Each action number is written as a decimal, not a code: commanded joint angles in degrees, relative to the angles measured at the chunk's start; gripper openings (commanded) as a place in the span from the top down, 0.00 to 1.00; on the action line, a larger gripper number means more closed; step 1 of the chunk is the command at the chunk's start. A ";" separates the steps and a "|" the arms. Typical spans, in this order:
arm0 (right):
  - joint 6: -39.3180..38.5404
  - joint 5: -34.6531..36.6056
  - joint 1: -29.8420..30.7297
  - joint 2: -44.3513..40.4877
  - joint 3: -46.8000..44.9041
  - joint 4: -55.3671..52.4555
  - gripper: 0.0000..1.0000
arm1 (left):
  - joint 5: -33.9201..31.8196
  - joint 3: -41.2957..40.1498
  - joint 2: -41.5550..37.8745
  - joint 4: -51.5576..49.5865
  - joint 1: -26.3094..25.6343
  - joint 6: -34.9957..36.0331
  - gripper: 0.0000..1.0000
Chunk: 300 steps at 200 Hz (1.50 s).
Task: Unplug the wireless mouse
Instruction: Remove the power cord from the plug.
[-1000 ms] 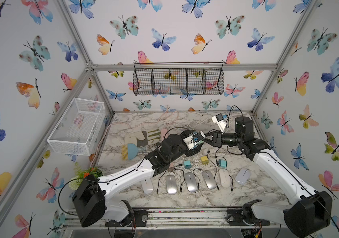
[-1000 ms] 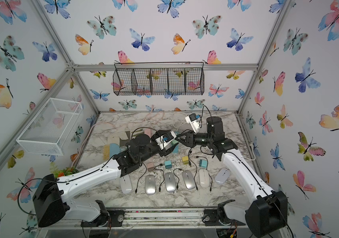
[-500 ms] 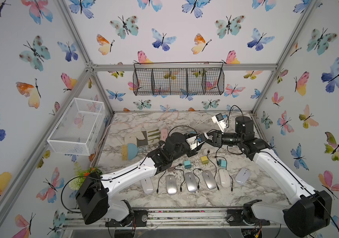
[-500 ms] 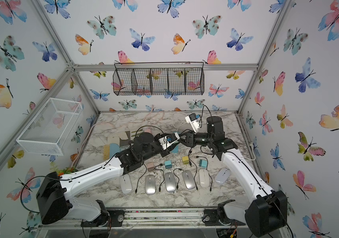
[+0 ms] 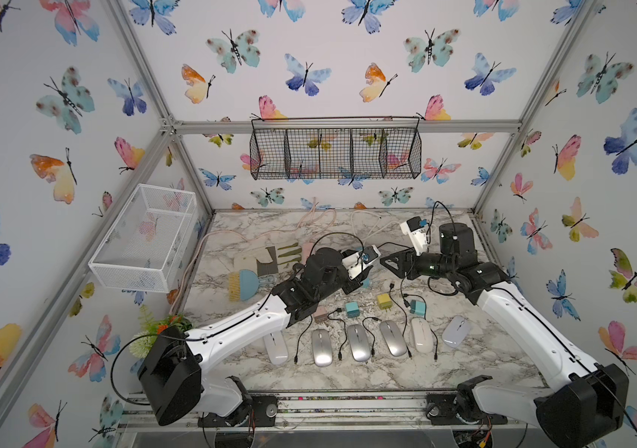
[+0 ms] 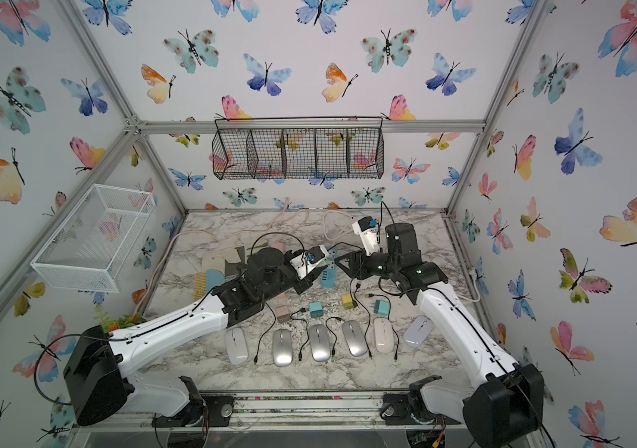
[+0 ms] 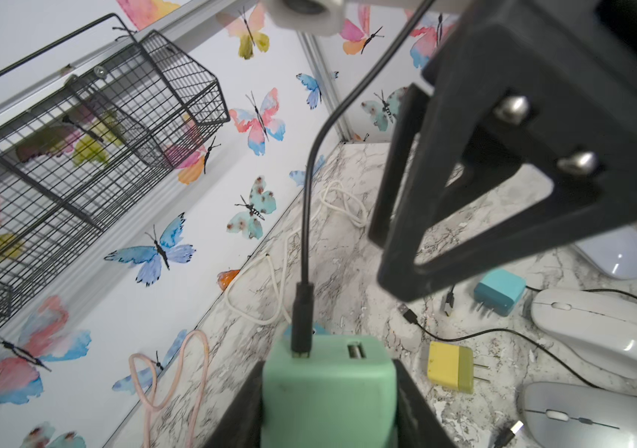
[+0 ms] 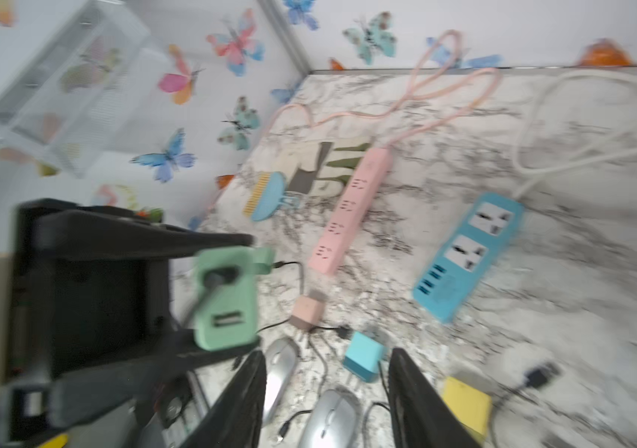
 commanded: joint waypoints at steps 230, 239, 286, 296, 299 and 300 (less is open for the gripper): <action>-17.57 -26.60 -0.65 2.59 9.90 -4.33 0.59 | 11.77 -1.06 -6.74 -3.04 1.50 3.30 1.00; -17.61 -26.62 -0.65 2.95 9.83 -4.69 0.61 | 11.86 -1.06 -6.74 -3.12 1.53 3.30 1.00; -17.76 -27.29 -0.65 3.25 9.72 -5.28 0.86 | 11.91 -0.97 -6.74 -3.29 1.57 3.21 1.00; -17.74 -27.30 -0.64 2.92 9.63 -5.06 0.89 | 11.91 -0.97 -6.74 -3.30 1.57 3.19 1.00; -17.66 -27.28 -0.65 2.74 9.55 -4.87 0.91 | 11.97 -0.91 -6.74 -3.23 1.54 3.13 1.00; -17.66 -27.28 -0.65 2.73 9.55 -4.83 0.91 | 11.98 -0.94 -6.74 -3.22 1.56 3.13 1.00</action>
